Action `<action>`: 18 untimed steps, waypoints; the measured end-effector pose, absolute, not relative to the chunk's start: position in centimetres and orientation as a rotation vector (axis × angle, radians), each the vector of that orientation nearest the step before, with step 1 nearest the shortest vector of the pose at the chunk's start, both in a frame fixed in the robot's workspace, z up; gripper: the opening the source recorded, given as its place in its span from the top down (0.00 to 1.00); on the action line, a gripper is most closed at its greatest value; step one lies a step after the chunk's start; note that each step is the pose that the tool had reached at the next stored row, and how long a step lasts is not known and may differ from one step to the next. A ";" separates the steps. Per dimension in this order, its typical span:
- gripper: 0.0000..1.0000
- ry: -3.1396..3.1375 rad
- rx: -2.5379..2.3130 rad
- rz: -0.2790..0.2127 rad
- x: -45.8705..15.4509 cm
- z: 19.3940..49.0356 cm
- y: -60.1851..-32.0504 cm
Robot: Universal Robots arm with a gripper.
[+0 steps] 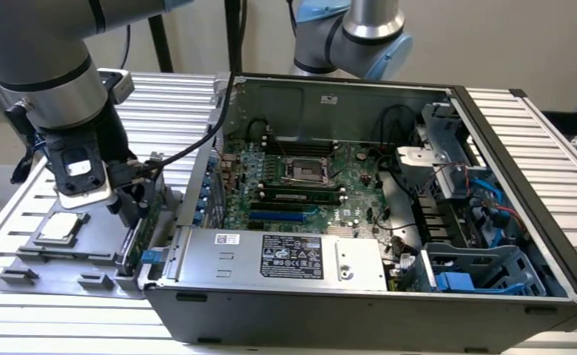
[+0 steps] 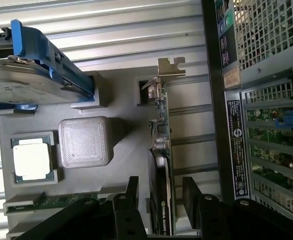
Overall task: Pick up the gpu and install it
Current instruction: 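Pick up the gpu and move the gpu toward the slot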
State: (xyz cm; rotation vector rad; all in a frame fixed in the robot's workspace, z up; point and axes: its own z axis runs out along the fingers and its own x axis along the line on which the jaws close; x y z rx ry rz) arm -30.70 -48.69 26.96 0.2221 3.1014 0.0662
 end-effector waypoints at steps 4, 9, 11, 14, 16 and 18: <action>0.52 3.102 0.220 0.066 -30.7 26.2 -48.7; 0.52 3.102 0.219 0.066 -30.6 25.3 -48.7; 0.52 3.102 0.218 0.066 -30.6 25.0 -48.7; 0.52 3.102 0.218 0.066 -30.6 24.4 -48.7; 0.52 3.103 0.216 0.066 -30.6 24.1 -48.7; 0.52 3.107 0.215 0.066 -30.6 24.0 -48.6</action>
